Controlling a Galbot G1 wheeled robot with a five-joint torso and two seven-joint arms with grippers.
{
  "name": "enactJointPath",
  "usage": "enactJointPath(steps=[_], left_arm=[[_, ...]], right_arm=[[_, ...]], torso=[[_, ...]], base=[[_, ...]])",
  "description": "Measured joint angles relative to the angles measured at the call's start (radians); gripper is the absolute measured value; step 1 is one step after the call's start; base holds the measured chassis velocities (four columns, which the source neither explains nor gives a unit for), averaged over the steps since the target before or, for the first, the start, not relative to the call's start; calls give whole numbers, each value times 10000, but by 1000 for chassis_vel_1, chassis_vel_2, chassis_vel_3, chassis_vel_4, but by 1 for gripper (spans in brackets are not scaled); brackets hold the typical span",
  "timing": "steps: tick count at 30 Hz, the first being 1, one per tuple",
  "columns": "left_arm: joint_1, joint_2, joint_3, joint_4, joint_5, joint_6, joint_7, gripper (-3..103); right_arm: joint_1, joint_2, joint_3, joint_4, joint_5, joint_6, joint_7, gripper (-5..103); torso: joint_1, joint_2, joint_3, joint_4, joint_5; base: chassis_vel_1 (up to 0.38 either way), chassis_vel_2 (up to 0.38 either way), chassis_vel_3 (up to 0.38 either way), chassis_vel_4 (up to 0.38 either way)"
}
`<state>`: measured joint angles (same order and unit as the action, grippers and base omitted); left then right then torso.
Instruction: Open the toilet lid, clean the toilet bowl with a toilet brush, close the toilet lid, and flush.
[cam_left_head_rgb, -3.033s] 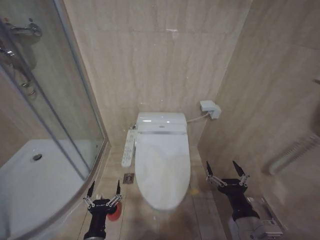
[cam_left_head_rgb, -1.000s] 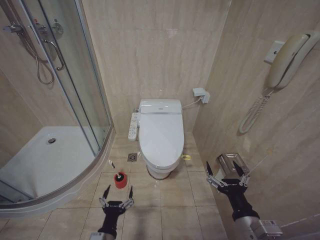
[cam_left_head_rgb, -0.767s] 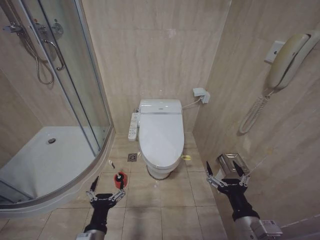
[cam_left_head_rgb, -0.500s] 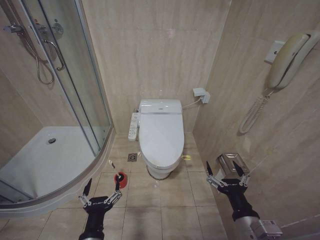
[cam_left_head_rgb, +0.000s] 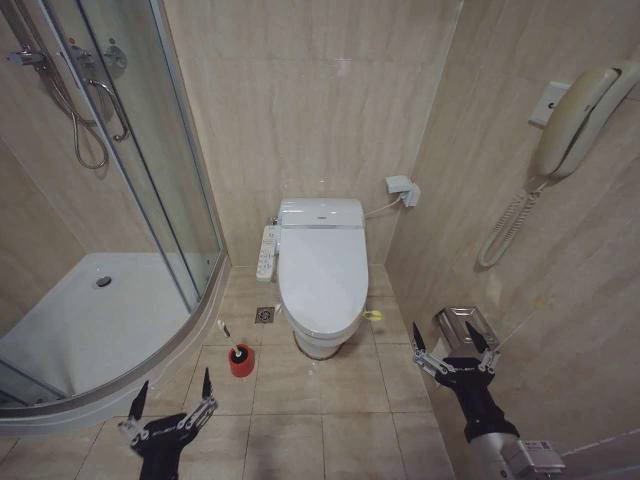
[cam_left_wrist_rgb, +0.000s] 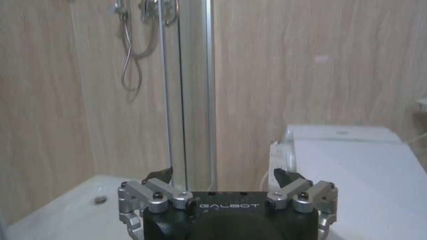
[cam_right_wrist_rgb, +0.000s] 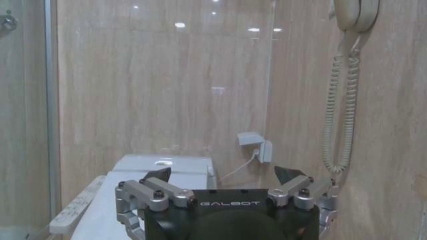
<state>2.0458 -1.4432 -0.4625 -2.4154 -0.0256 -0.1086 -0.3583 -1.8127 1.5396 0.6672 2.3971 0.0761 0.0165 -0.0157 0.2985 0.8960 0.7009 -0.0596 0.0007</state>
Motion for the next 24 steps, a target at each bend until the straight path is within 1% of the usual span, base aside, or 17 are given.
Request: enactJointPath(steps=[2,3,4,7,8,9,11,12,13,14,16,17,20,24], left_arm=[[385,29,-63,-291,63,304,74,98],[532,45,-151,-408,104,416,208,98],[532,45,-151,-408,104,416,208,98],[828,98,-878,-744,119,767,1471,98],[828,98,-878,-744,119,767,1471,98],[845,101,-1142,-827,38,898,1939,98],[828,119,-1617,-882,-237,1185,2625,98],[828,119,-1617,-882,-237,1185,2625,98],[815,144,-1823,-892,-423,1324,2923,98],[811,154,-1875,-892,-490,1362,2998,98],[765,219,-2046,-893,-900,1568,3347,98],[765,219,-2046,-893,-900,1568,3347,98],[702,277,-2295,-892,-1172,1562,4005,99],[510,221,-2491,-889,-1115,1436,4195,100]], right_arm=[[0,0,0,0,0,0,0,100],[0,0,0,0,0,0,0,100],[0,0,0,0,0,0,0,100],[0,0,0,0,0,0,0,100],[0,0,0,0,0,0,0,100],[0,0,0,0,0,0,0,100],[0,0,0,0,0,0,0,100],[0,0,0,0,0,0,0,100],[0,0,0,0,0,0,0,100],[0,0,0,0,0,0,0,100],[0,0,0,0,0,0,0,100],[0,0,0,0,0,0,0,100],[0,0,0,0,0,0,0,100],[0,0,0,0,0,0,0,100]], torso=[[0,0,0,1,1],[0,0,0,1,1],[0,0,0,1,1],[0,0,0,0,1],[0,0,0,0,1],[0,0,0,0,0],[0,0,0,0,0],[0,0,0,0,0],[0,0,0,0,0],[0,0,0,0,0],[0,0,0,0,0],[0,0,0,0,0],[0,0,0,0,0],[0,0,0,-1,0]], base=[[0,0,0,0],[0,0,0,0],[0,0,0,0],[0,0,0,0],[0,0,0,0],[0,0,0,0],[0,0,0,0],[0,0,0,0],[0,0,0,0],[0,0,0,0],[0,0,0,0],[0,0,0,0],[0,0,0,0],[0,0,0,0]])
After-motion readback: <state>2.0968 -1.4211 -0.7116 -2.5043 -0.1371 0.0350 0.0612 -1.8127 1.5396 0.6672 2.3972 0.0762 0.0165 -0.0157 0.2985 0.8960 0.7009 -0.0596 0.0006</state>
